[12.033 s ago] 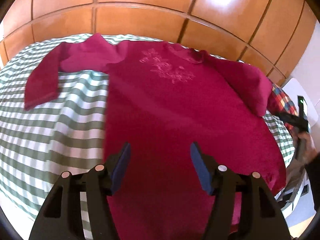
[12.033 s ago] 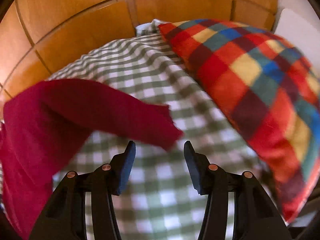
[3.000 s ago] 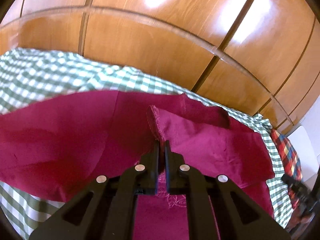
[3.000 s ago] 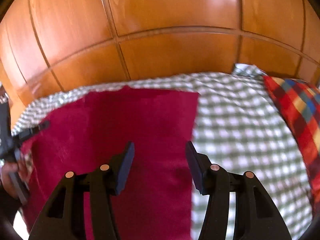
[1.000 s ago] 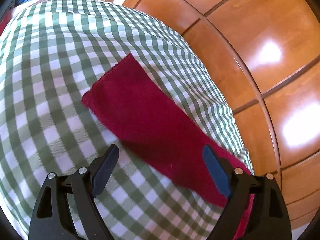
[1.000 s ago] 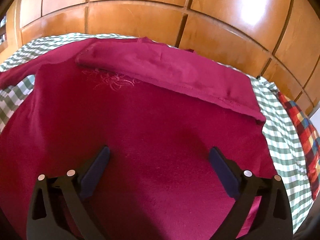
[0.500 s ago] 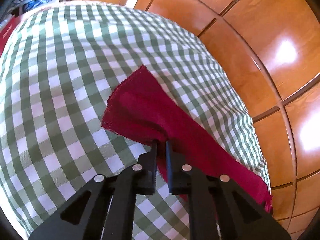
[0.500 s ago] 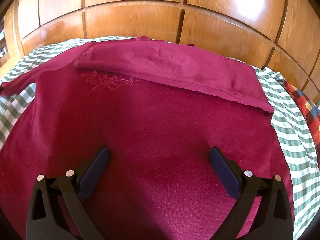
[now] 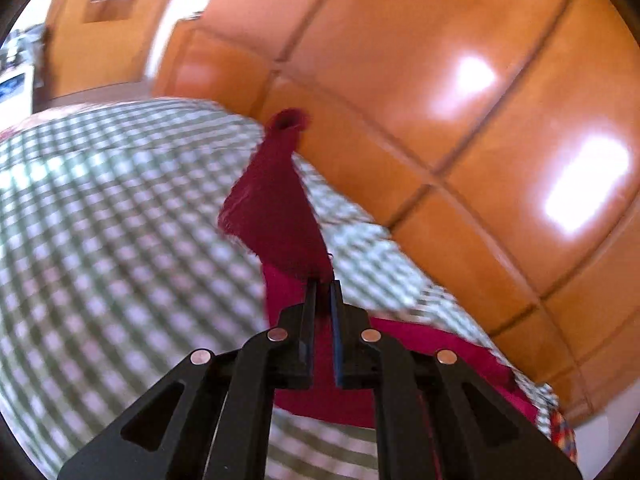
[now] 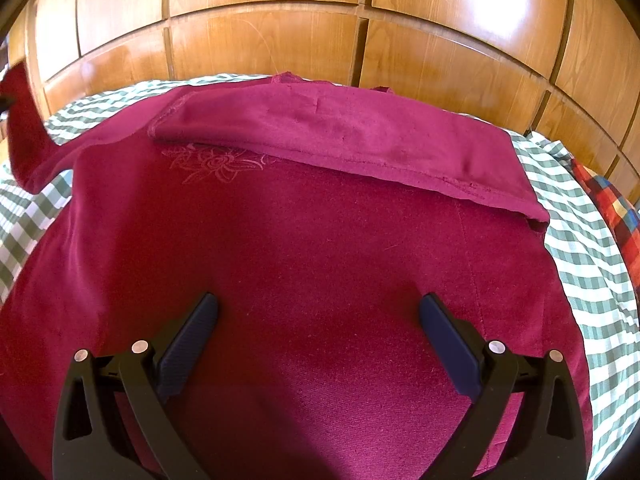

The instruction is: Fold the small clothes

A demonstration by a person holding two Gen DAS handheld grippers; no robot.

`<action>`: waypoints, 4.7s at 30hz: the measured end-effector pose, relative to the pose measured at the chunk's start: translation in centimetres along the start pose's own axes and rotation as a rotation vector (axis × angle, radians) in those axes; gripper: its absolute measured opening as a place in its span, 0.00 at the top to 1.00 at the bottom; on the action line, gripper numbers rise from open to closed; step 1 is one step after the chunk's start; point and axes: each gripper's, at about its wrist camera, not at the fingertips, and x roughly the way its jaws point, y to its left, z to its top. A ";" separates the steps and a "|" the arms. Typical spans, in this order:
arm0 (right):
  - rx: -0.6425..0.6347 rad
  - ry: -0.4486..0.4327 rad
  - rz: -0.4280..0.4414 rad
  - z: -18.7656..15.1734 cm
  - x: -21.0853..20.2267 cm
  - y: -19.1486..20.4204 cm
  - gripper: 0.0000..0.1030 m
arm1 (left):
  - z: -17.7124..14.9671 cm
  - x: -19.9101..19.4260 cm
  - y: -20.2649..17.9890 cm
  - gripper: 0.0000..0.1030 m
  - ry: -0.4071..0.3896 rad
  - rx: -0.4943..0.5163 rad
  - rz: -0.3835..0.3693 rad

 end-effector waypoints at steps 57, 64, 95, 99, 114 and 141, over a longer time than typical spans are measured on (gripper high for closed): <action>0.143 0.104 0.347 13.5 8.0 2.1 0.51 | -21.1 6.0 -13.7 0.21 0.236 0.437 -0.020; 0.018 0.012 0.352 15.9 3.9 4.0 0.94 | -21.1 6.0 -13.5 0.19 0.236 0.429 -0.034; 0.487 0.068 0.141 9.8 4.4 -21.6 0.59 | -19.7 2.8 -14.1 0.21 0.193 0.455 -0.042; 0.386 -0.002 0.155 10.4 1.6 -20.0 0.59 | -17.6 1.6 -16.2 0.21 0.140 0.502 -0.112; 0.140 -0.027 0.039 7.1 6.1 -13.1 0.56 | -16.3 9.8 -17.3 0.23 0.309 0.495 -0.132; 0.083 -0.050 -0.049 7.1 6.2 -11.6 0.54 | -10.6 18.9 -17.8 0.73 0.292 0.434 -0.092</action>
